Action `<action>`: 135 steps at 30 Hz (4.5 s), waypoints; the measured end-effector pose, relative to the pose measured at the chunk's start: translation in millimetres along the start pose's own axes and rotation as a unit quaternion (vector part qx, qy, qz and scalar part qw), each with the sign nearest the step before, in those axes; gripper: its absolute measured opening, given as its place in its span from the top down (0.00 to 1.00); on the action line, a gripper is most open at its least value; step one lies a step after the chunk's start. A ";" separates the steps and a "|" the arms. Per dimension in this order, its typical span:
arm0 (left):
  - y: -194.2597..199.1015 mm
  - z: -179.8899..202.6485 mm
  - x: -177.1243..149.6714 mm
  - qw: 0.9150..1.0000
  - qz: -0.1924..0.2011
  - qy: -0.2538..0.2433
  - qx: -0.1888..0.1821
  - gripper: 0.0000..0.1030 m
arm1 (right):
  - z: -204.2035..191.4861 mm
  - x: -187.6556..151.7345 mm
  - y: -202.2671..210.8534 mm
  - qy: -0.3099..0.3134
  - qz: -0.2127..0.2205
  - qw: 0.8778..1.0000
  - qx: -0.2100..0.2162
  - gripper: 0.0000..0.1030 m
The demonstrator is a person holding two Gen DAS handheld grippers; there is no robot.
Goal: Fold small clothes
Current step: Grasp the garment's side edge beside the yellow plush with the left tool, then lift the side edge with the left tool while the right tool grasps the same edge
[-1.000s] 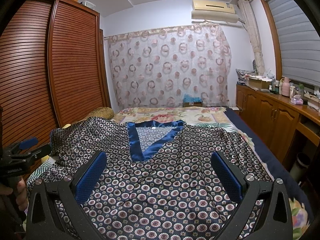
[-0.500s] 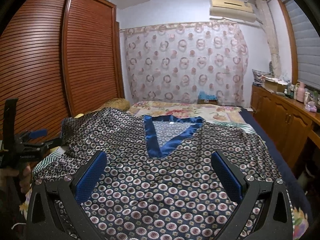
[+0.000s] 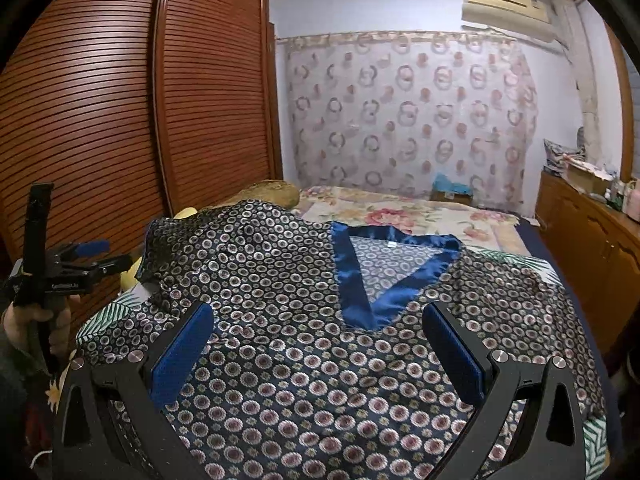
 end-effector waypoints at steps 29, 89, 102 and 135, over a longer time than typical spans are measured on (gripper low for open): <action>-83.1 -68.8 -16.3 0.990 -0.136 -0.017 0.020 0.94 | -19.9 -3.1 -52.4 0.023 -0.065 0.997 0.037 0.00; 59.7 -67.5 15.3 0.998 0.044 0.040 0.000 0.21 | -96.7 59.1 -145.1 0.091 -0.103 0.972 0.190 0.14; 58.9 -84.7 5.7 0.998 0.040 0.045 0.015 0.21 | -158.5 38.3 -259.5 0.206 -0.198 0.945 0.156 0.69; 57.5 -117.4 -13.5 0.996 0.028 0.071 0.040 0.21 | -190.0 -10.4 -334.0 0.193 -0.236 0.925 0.227 0.45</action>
Point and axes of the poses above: each gripper's, at about its wrist camera, not at the fingertips, and y roughly against the way its jaws point, z to its right, x to its top, the point moved 5 cm from there along -y, roughly the way its jaws point, and after that the axes turned 8 degrees about x, right-handed, at the moved point
